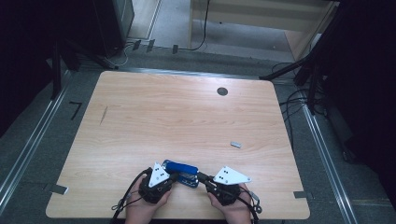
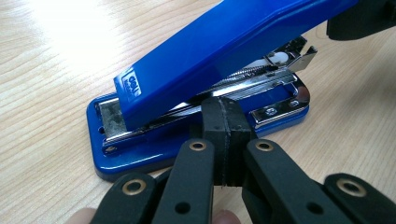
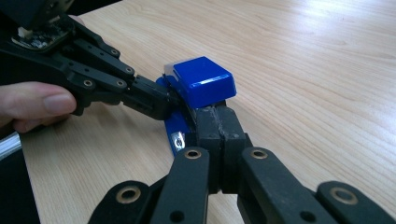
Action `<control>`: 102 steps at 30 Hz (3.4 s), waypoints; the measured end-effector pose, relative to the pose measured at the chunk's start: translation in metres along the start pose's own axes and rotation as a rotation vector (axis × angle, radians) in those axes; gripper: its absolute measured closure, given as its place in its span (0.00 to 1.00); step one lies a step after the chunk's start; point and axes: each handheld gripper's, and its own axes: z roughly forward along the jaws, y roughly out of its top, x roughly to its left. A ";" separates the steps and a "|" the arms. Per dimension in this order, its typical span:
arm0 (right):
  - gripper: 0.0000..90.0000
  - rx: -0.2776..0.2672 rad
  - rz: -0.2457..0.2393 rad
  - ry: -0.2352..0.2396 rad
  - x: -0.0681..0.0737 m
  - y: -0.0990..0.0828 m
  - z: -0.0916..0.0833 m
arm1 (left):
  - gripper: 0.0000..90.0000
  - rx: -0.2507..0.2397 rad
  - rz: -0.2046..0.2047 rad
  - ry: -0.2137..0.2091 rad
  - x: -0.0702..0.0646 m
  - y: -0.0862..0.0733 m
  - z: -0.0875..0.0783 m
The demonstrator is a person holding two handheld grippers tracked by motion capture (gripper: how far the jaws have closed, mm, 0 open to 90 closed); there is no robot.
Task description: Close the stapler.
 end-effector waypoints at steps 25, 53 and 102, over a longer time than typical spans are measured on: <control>1.00 -0.043 -0.022 0.012 0.003 0.020 0.000 | 1.00 -0.003 0.001 0.000 0.000 0.000 0.000; 1.00 -0.059 -0.062 0.027 0.010 0.048 0.008 | 1.00 -0.002 0.009 0.004 -0.001 0.000 0.000; 1.00 -0.076 -0.102 0.070 0.024 0.081 0.037 | 1.00 -0.005 0.031 0.020 -0.003 0.000 0.000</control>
